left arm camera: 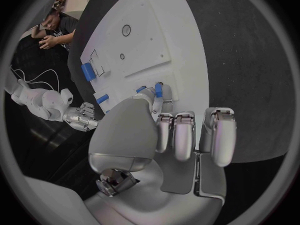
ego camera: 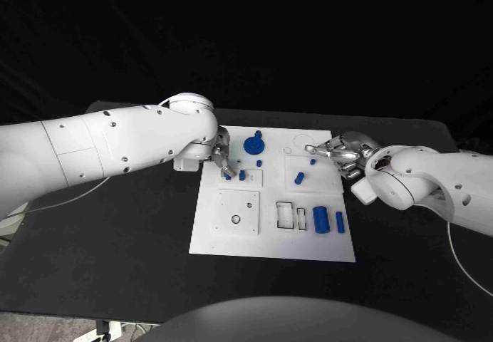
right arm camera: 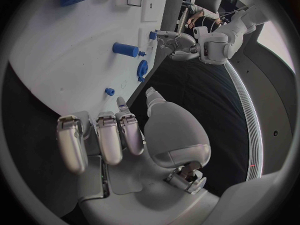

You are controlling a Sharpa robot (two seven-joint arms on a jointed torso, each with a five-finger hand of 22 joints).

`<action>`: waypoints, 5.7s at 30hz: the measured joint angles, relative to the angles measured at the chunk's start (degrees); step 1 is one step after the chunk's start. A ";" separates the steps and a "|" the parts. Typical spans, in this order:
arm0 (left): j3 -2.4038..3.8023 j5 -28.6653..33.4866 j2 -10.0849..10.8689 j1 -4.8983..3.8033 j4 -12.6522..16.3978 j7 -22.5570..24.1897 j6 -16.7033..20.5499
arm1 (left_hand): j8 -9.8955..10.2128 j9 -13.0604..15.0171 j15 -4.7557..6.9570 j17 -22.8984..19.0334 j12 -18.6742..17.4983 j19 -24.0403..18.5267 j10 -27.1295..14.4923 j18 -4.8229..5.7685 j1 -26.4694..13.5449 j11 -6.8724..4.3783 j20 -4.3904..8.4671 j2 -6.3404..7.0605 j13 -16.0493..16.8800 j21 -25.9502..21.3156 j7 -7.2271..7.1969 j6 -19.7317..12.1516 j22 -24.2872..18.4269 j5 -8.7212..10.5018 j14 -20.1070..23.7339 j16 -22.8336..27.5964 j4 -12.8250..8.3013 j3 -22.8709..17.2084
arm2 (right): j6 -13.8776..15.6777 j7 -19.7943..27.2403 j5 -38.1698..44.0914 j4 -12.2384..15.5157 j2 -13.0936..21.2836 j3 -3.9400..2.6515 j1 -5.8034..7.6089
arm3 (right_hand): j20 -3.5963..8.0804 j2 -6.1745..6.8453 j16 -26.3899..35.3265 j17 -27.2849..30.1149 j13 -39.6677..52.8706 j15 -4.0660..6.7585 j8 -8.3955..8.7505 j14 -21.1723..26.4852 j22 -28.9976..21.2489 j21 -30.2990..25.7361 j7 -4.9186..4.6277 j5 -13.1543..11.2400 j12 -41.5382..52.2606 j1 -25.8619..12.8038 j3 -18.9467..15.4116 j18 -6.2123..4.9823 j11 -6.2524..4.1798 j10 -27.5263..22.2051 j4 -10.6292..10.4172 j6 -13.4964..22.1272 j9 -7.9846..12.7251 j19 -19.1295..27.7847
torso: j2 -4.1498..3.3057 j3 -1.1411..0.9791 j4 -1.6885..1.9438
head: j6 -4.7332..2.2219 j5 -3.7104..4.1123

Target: Assemble the parts on the task board

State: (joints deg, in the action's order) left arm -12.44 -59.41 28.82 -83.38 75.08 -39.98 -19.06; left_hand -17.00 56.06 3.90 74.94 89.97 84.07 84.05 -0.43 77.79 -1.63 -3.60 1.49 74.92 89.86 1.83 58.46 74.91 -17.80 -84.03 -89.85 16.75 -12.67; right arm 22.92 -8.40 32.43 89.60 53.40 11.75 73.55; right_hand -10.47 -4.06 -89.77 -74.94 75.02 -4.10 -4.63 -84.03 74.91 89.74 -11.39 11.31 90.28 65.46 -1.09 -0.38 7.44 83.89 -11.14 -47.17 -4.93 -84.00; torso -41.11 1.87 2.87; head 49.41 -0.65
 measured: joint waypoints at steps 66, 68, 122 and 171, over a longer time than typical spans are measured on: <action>-0.01 -0.91 -0.44 0.31 -1.16 -0.10 -0.99 | 0.14 0.19 0.00 -0.03 0.00 0.00 0.00 0.00 -4.85 0.00 0.00 0.94 0.00 0.00 -0.27 0.31 0.00 0.84 0.00 0.00 0.14 -0.76 | -0.09 -0.01 0.00 -0.03 -0.43 0.00 -0.01 | 0.00 0.00 0.00 0.03 0.00 0.00 -0.44 0.00 0.01 0.00 -0.21 0.35 0.00 0.00 0.00 0.00 0.00 0.00 0.00 -0.21 -0.12 0.00 | 0.08 0.01 -0.03 | 0.51 0.45; -0.01 -0.91 -0.44 0.32 -1.20 -0.11 -1.05 | 0.14 0.19 0.00 -0.03 0.00 0.00 -0.01 0.00 -4.85 0.00 0.00 0.94 0.00 0.00 -0.07 0.10 0.00 0.84 0.00 0.00 0.06 -0.53 | -0.10 -0.01 0.00 -0.05 -0.43 0.00 -0.01 | 0.00 0.00 0.00 0.03 0.00 0.00 -0.44 0.00 0.01 0.00 -0.21 0.35 0.00 0.00 0.00 0.00 0.00 0.00 0.00 -0.21 -0.11 0.00 | 0.08 0.01 -0.03 | 0.51 0.46; -0.03 -0.88 -0.23 0.42 -0.86 -0.11 -0.63 | 0.40 0.20 0.00 -0.04 0.00 0.00 0.00 0.00 -15.47 0.00 0.00 1.01 0.00 0.00 0.11 0.30 0.00 0.84 0.00 0.00 -0.02 4.76 | -0.22 -0.04 -0.19 -0.09 -0.36 0.00 -0.01 | 0.00 -0.46 0.00 0.00 0.00 0.00 -0.44 0.00 0.04 0.00 -0.20 0.35 0.00 0.00 0.00 0.00 0.00 0.00 0.00 -0.21 -0.13 0.00 | 0.05 -0.02 -0.04 | 0.59 0.74; 0.02 16.07 6.97 2.47 2.28 44.34 41.83 | 13.28 -29.70 -6.59 -0.02 -75.86 -0.01 -34.41 0.01 8.17 8.18 -5.14 4.57 -51.98 0.00 6.45 -5.82 0.00 0.90 -0.05 0.00 0.00 6.66 | 0.26 2.86 -0.29 0.07 -0.29 0.00 -0.10 | 0.00 -0.45 0.00 0.03 0.00 0.00 -0.44 0.00 0.01 0.00 -0.20 0.35 0.00 0.00 -0.16 0.00 0.00 0.00 -0.17 -0.21 -0.16 0.00 | 0.01 0.01 -0.05 | -0.98 1.77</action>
State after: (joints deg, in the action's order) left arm -12.42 -43.34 35.79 -80.91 77.37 4.35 22.77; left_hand -3.72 26.36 -2.68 74.92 14.11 84.06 49.64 -0.42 85.96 6.55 -8.74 6.07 22.94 89.86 8.28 52.64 74.90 -16.90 -84.08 -89.85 16.75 -6.01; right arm 23.18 -5.53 32.14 89.67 53.11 11.76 73.45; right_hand -10.47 -4.51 -89.77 -74.92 75.02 -4.10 -5.07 -84.03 74.92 89.74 -11.59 11.65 90.28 65.46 -1.26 -0.38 7.44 83.89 -11.30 -47.38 -5.09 -84.00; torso -41.11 1.87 2.82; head 48.42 1.12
